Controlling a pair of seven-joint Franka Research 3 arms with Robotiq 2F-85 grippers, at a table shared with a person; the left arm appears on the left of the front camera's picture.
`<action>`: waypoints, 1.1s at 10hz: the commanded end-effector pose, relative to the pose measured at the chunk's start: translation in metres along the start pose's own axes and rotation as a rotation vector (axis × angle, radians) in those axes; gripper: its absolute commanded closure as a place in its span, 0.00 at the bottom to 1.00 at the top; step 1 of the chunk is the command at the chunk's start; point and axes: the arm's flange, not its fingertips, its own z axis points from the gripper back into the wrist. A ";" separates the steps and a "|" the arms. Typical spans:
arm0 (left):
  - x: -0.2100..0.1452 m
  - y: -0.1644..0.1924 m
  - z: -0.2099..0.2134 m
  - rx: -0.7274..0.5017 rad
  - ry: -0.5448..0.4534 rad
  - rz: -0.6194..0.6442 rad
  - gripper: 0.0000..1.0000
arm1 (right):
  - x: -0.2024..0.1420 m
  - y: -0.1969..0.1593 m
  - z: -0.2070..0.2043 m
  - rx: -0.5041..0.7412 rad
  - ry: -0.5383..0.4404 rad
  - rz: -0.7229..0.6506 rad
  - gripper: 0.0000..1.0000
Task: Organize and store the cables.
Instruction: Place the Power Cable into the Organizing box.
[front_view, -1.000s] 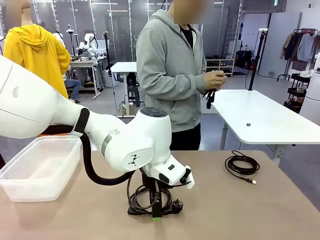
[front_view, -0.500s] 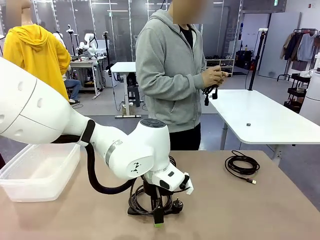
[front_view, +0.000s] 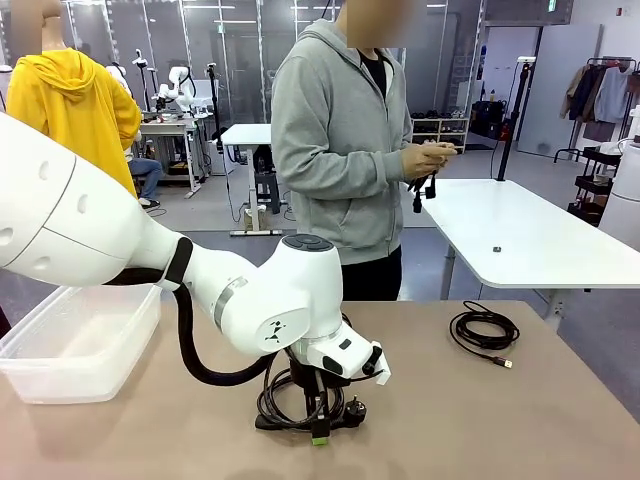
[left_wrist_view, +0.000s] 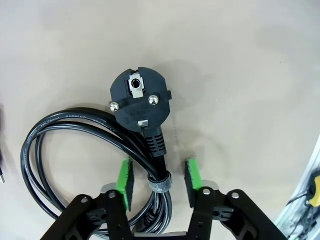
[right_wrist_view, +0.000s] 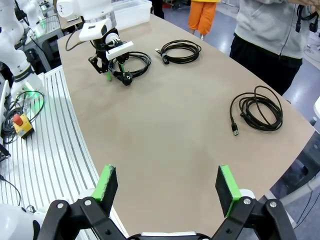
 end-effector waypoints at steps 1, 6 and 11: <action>0.000 -0.002 0.002 -0.032 0.004 0.002 1.00 | -0.001 -0.001 0.000 -0.003 -0.017 0.020 0.00; -0.008 -0.005 0.036 -0.053 -0.013 -0.043 1.00 | -0.001 -0.001 0.000 -0.003 -0.017 0.020 0.00; -0.043 -0.012 0.158 -0.001 -0.016 -0.274 1.00 | -0.001 -0.001 0.000 -0.003 -0.017 0.020 0.00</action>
